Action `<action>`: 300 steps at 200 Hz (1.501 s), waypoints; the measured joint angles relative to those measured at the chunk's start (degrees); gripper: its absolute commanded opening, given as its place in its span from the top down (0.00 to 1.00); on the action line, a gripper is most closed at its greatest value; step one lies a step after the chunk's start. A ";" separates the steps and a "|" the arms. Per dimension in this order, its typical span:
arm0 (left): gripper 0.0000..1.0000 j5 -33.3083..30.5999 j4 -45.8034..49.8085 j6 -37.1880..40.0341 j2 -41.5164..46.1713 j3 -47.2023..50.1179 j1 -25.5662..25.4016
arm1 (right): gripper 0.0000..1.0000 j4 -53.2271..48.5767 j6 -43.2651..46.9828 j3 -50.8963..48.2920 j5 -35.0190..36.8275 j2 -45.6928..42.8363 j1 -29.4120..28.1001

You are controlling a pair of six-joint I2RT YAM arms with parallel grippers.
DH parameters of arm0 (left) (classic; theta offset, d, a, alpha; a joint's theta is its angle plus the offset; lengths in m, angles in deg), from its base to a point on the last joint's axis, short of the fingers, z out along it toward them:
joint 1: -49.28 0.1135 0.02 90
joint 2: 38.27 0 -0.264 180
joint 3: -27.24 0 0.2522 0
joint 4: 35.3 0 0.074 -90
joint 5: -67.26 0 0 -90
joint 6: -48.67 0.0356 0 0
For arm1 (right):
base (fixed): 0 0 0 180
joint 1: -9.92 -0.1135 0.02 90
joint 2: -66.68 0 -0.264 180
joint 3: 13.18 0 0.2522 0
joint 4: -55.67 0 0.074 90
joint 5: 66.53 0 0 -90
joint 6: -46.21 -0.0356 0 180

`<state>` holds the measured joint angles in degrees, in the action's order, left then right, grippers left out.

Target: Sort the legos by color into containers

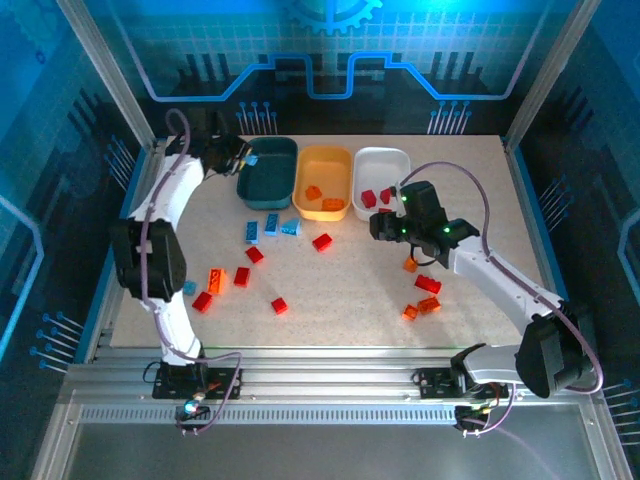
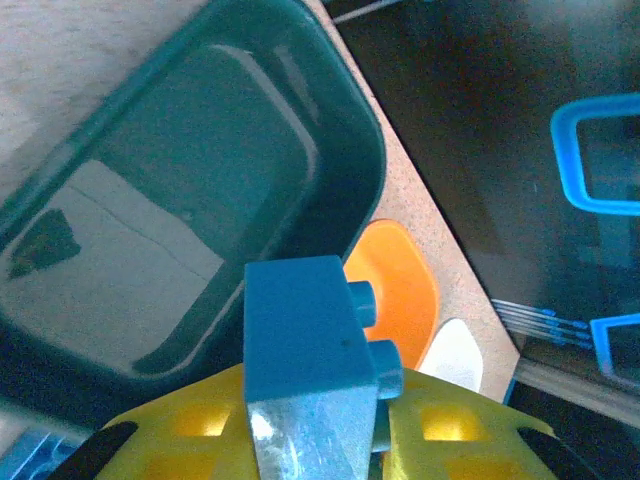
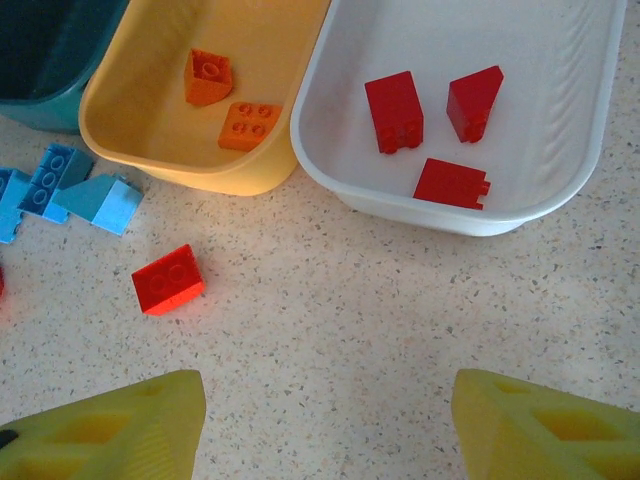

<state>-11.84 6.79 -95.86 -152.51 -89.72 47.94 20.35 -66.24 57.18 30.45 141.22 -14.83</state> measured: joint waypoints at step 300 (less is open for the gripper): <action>0.01 9.31 -27.02 4.87 37.59 69.53 -11.67 | 0.27 -8.48 -5.64 -7.63 2.49 8.76 6.47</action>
<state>-2.53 -20.22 -90.98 -114.92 -20.19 36.27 11.87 -71.88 49.55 32.95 149.99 -8.36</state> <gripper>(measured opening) 0.990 0.729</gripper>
